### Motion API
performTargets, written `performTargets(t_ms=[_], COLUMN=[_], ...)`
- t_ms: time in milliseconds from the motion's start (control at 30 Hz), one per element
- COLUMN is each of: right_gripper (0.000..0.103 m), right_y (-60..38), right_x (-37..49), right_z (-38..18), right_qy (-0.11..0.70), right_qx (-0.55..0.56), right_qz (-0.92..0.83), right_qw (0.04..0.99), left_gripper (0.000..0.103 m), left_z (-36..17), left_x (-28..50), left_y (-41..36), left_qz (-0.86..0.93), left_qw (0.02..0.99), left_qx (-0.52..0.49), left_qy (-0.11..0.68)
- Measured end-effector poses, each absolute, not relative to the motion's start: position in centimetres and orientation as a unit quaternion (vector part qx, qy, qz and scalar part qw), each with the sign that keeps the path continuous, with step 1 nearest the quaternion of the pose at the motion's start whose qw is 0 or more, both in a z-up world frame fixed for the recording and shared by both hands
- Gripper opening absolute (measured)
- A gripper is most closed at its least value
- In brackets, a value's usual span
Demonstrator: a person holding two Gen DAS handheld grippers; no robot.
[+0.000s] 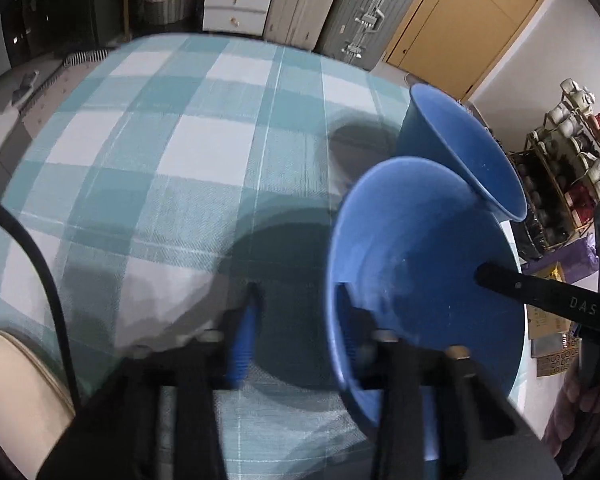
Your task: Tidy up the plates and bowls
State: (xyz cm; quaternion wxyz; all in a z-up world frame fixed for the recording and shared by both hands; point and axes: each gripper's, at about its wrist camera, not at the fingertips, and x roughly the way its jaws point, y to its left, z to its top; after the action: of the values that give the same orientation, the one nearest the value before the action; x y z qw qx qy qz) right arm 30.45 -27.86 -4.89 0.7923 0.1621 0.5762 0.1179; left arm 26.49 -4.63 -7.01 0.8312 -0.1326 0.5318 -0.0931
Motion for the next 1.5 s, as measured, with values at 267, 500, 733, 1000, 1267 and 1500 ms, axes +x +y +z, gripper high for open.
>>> performTargets(t_ms=[267,500,733,1000,1267,1500], right_gripper=[0.006,0.006,0.005,0.005,0.005,0.005], right_y=[-27.0,-27.9,-27.4,-27.4,-27.6,-28.8], right_x=[30.5,29.7,28.9,28.0,27.3,25.0], right_z=[-4.5,-4.4,-3.5,-2.1,1.3,5.5], right_qy=[0.575,0.575,0.57,0.563,0.549,0.539], right_qx=[0.155,0.171,0.146,0.152,0.147,0.139], right_qz=[0.112,0.105,0.114,0.105,0.099,0.083], right_qw=[0.796,0.793,0.801,0.805,0.817,0.827], left_gripper=[0.009,0.009,0.009,0.008,0.008,0.008], left_z=[-7.3,-7.0,-6.4,-5.4,-2.7,-0.3], left_x=[26.2,26.0,25.4,24.7,24.3,22.9], left_y=[-4.9,-4.9,-4.3,-4.1,-3.8,-4.7], left_qz=[-0.122,-0.133,-0.133,-0.14,-0.153,-0.18], left_qw=[0.819,0.816,0.821,0.826,0.835,0.84], left_qx=[-0.152,-0.146,-0.145,-0.148,-0.164,-0.168], left_qy=[0.539,0.543,0.537,0.526,0.503,0.483])
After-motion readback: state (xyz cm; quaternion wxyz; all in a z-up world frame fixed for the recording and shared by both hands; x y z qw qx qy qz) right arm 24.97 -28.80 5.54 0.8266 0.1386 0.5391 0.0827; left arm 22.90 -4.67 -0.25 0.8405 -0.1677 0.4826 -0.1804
